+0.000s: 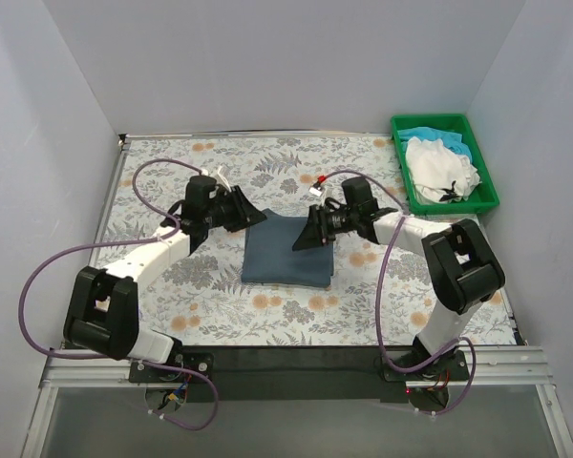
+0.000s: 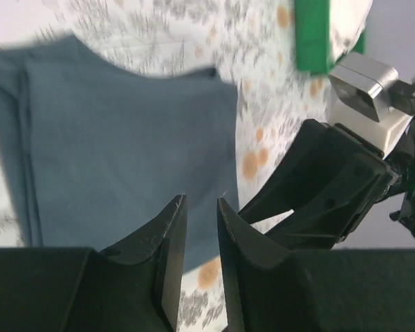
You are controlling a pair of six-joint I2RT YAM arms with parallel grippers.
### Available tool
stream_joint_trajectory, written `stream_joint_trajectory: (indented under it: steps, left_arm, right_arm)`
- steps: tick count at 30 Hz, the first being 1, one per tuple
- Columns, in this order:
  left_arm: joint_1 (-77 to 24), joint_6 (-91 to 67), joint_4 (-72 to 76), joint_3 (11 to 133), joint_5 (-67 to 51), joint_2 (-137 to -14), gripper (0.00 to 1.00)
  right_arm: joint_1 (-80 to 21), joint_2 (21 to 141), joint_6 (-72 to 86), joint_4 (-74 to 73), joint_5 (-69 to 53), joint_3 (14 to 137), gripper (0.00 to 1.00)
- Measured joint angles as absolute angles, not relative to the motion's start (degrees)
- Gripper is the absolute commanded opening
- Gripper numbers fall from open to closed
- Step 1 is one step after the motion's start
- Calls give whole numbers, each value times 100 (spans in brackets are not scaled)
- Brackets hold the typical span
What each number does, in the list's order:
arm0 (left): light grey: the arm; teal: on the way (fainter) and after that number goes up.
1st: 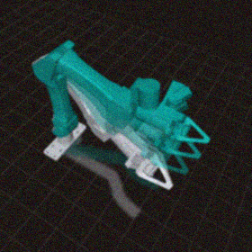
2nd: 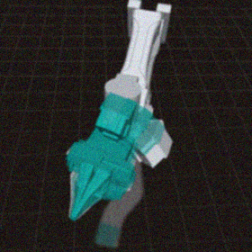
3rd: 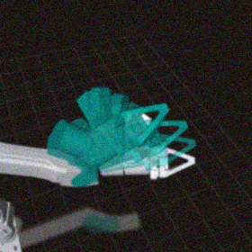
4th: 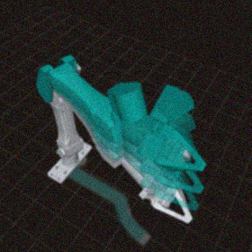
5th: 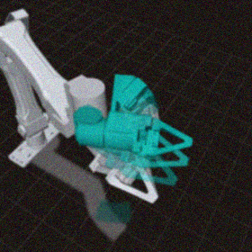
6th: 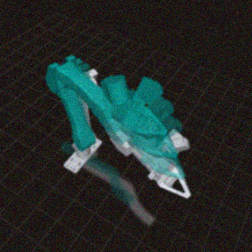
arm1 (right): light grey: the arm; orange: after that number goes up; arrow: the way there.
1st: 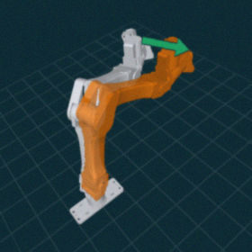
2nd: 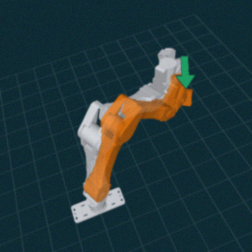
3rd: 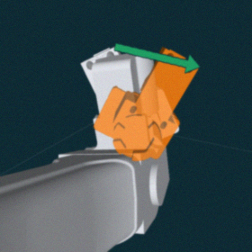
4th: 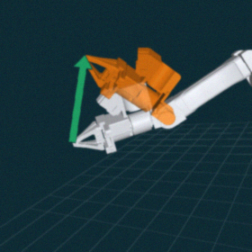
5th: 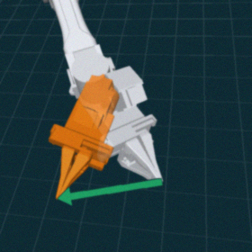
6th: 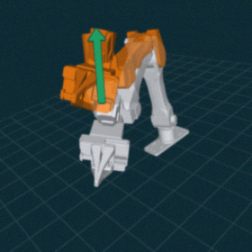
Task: Fold and stack the t-shirts
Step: Fold the tshirt
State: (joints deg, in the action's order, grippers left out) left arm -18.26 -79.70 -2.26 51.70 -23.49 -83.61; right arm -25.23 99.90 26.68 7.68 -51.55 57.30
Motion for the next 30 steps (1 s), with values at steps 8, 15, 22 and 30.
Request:
stream_joint_trajectory:
  steps: [8,15,22,30]
  left_arm:
    - [-2394,-8003,-412,3649,-2305,-8399,5]
    - [-2244,-8388,-130,3205,-2397,-8672,0]
    - [-1920,-8589,-263,2936,-2344,-8267,2]
    - [-1885,-8471,-847,3203,-2156,-7673,11]
  right_arm:
    - [-3179,10326,2558,913,-5299,4792,34]
    - [-2860,11220,2423,1393,-5961,4744,29]
    - [-2200,10678,2167,1288,-5966,4252,31]
    - [-2038,9719,2104,1037,-5669,4230,31]
